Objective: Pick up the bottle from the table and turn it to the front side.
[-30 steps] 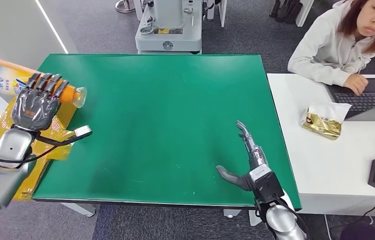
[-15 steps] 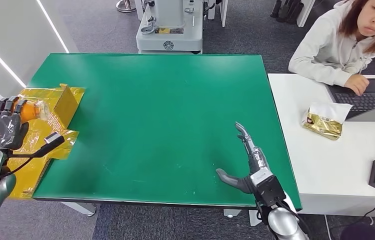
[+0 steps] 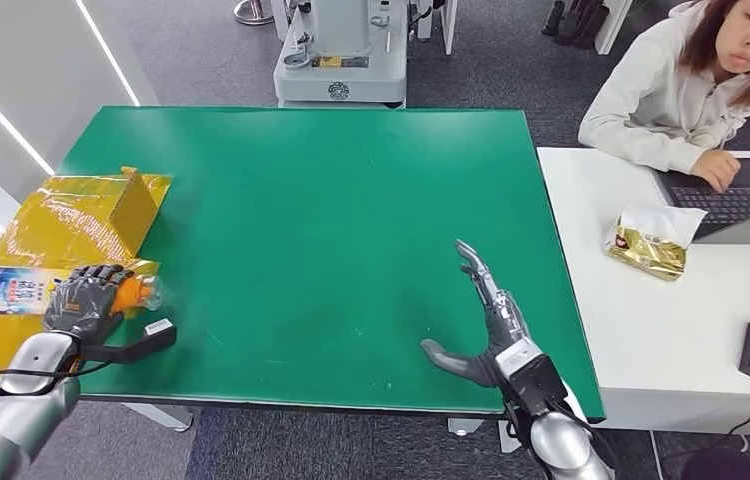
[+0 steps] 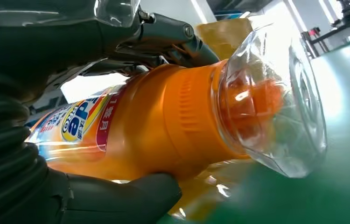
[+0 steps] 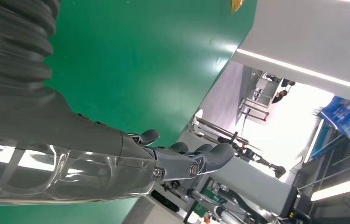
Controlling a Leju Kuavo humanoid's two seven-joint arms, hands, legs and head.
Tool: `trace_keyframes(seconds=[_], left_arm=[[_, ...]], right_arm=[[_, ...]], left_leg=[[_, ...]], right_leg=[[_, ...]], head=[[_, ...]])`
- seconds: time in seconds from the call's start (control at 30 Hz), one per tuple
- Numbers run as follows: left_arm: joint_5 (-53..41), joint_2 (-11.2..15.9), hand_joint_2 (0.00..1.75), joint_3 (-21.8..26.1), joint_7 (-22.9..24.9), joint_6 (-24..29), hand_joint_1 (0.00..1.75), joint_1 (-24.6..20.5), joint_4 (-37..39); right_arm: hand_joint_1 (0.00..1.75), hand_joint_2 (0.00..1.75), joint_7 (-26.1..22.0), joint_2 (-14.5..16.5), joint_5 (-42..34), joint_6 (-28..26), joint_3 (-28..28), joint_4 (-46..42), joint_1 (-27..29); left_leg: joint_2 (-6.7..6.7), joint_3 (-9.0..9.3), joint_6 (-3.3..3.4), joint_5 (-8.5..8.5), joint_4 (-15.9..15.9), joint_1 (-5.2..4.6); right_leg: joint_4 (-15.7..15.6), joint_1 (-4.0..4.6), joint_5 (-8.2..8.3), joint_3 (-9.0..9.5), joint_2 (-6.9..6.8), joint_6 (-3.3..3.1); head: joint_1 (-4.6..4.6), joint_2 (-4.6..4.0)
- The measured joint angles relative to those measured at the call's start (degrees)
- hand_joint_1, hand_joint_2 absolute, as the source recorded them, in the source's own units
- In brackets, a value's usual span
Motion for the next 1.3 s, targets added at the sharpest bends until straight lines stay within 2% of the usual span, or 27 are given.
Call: trace_keyframes(seconds=[0.17, 0.2, 0.3, 0.33, 0.77, 0.9, 1.0, 1.17, 1.3], left_arm=[[0.2, -2.4, 1.75, -0.2, -0.6, -2.0, 1.75, -0.2, 1.2], [0.3, -2.7, 1.75, -0.2, -0.6, -2.4, 1.68, -0.3, 1.2], [0.3, -3.6, 1.75, -0.2, -0.6, -2.9, 0.37, -0.5, 1.5], [0.3, -3.9, 1.75, -0.2, -0.7, -2.9, 0.00, -0.5, 1.6], [1.2, -5.8, 1.75, 0.0, 0.1, -0.4, 0.00, -0.7, 1.7], [6.9, -7.6, 1.75, 2.2, -3.7, 0.6, 0.00, -0.3, 1.7], [13.8, -11.0, 1.75, 5.9, -10.4, 0.7, 0.00, 0.6, 1.6], [26.1, -19.7, 1.75, 11.3, -23.5, -1.0, 0.00, 3.4, -0.9], [34.6, -26.0, 1.75, 11.9, -26.7, -2.1, 0.00, 5.6, -6.1]], right_arm=[[0.00, 1.75, 0.0, -0.2, -0.1, 0.0, 1.0, 0.2, -0.4], [0.00, 1.75, 0.0, -0.3, -0.2, 0.0, 1.2, 0.2, -0.4], [0.00, 1.75, 0.0, -0.7, -0.4, -0.1, 1.6, 0.2, -0.4], [0.00, 1.75, -0.1, -0.9, -0.6, -0.1, 1.7, 0.2, -0.4], [0.00, 1.75, 0.1, -2.2, -1.1, -0.1, 2.7, 0.0, 0.0], [0.00, 1.75, 0.3, -2.5, -1.7, -0.2, 2.8, 0.1, 0.2], [0.00, 1.75, 0.1, -2.5, -2.5, -0.3, 2.8, 0.4, 0.4], [0.00, 1.75, -0.9, -2.2, -4.5, -0.3, 2.9, 2.0, 0.0], [0.00, 1.75, -1.1, -0.7, -5.3, -0.3, 2.9, 3.1, -0.4]], left_leg=[[-0.05, 0.01, 0.00, 0.00, 0.0, -0.01], [-0.08, 0.01, 0.00, 0.00, 0.0, -0.01], [-0.11, 0.01, 0.00, 0.00, 0.0, -0.01], [-0.11, 0.02, 0.00, 0.00, 0.0, -0.01], [-0.12, 0.11, -0.01, 0.02, 0.0, -0.01], [-0.15, 0.10, 0.00, 0.02, 0.0, -0.02], [-0.17, 0.10, 0.01, 0.03, 0.0, -0.05], [-0.24, 0.01, 0.03, 0.03, 0.1, -0.08], [-0.23, -0.03, 0.05, 0.01, 0.1, -0.07]], right_leg=[[0.0, 0.00, 0.00, 0.01, -0.05, 0.00], [0.0, 0.00, 0.00, 0.01, -0.08, 0.00], [0.0, 0.00, 0.00, 0.04, -0.12, 0.00], [0.0, 0.00, 0.00, 0.04, -0.12, 0.00], [0.0, 0.00, 0.00, 0.14, -0.13, 0.00], [0.0, 0.00, 0.00, 0.15, -0.18, 0.00], [0.0, -0.03, 0.02, 0.16, -0.20, 0.03], [0.0, -0.07, 0.06, 0.14, -0.24, 0.10], [-0.1, -0.08, 0.09, 0.10, -0.23, 0.14]], head=[[0.00, 0.00], [0.00, 0.00], [-0.01, 0.00], [-0.02, 0.00], [-0.01, 0.00], [-0.01, 0.00], [-0.01, 0.00], [-0.01, 0.00], [-0.01, 0.00]])
